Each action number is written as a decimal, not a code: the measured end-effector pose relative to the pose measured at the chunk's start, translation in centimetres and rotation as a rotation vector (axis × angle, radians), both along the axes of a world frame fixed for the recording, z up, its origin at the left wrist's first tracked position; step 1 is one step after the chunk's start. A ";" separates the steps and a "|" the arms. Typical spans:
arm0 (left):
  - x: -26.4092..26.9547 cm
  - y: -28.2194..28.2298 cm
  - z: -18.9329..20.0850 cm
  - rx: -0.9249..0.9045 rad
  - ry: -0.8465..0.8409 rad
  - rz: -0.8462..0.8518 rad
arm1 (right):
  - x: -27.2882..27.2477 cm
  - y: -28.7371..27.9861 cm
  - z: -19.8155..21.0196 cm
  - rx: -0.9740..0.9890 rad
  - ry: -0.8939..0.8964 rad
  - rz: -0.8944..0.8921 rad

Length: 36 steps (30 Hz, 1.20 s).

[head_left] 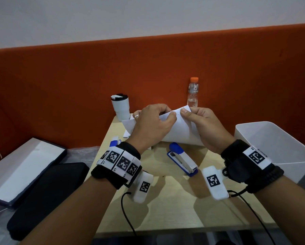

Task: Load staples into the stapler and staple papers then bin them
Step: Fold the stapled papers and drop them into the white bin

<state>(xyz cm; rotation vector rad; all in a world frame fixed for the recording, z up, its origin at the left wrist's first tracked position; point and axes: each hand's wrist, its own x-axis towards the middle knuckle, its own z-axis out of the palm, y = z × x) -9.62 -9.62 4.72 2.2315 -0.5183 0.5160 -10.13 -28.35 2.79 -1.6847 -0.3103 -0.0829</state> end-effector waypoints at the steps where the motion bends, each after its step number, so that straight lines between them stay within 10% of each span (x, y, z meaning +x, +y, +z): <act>1: -0.1 0.0 0.0 0.006 0.002 -0.004 | 0.0 0.0 0.0 0.012 0.009 0.008; 10: 0.1 1.3 -0.8 0.049 -0.085 -0.068 | -0.2 -0.5 -0.2 0.034 -0.014 -0.028; 17: -0.2 0.4 -0.3 0.024 -0.424 0.004 | 0.2 -0.3 -0.3 -0.065 -0.306 -0.557; 25: -0.5 -0.7 -0.9 0.337 -0.686 0.083 | -0.9 -0.5 2.2 0.297 0.304 -0.052; 29: -1.7 -0.6 -2.0 0.163 -0.367 -0.029 | -0.2 -0.8 1.1 0.296 0.237 -0.096; 36: -3.3 -0.9 -1.7 -0.329 1.031 -0.195 | 0.9 -1.0 -2.1 0.328 0.146 -0.089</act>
